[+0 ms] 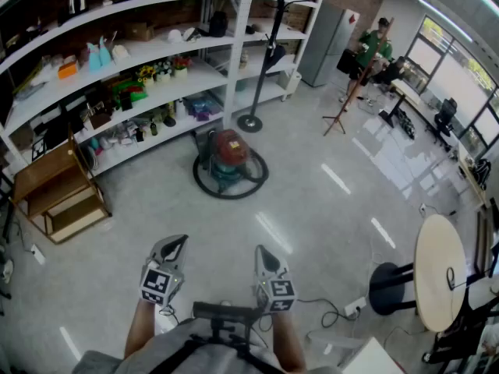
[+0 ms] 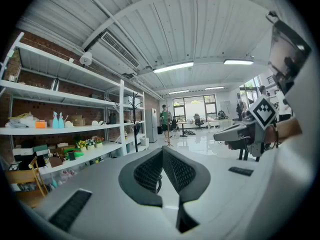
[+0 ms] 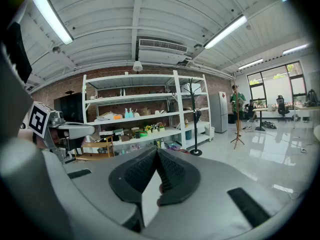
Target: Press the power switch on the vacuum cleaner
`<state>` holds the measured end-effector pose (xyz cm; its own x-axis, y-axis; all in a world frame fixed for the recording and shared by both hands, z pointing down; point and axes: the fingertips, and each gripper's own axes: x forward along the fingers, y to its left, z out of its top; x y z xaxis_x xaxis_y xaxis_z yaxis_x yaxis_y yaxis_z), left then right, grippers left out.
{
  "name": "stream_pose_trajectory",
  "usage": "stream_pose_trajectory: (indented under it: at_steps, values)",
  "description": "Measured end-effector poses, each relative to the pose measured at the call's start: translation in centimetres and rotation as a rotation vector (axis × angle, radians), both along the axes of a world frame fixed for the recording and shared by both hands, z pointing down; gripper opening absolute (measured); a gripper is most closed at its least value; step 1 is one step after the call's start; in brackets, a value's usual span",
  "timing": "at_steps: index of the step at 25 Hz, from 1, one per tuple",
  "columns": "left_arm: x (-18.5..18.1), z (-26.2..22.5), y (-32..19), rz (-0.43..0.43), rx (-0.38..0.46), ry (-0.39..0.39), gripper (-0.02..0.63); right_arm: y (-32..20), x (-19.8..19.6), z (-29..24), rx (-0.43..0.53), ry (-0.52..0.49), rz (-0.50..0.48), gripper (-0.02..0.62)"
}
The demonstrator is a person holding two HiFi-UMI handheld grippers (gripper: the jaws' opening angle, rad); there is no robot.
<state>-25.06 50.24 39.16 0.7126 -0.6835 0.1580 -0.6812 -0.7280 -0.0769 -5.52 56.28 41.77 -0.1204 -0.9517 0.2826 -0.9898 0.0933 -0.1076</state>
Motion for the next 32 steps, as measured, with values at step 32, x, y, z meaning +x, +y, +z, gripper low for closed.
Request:
stream_pose_trajectory:
  at_steps: [32]
  values:
    - [8.2,0.6,-0.6,-0.013,0.023,-0.021,0.008,-0.7,6.7,1.8,0.036,-0.079,-0.066,0.012]
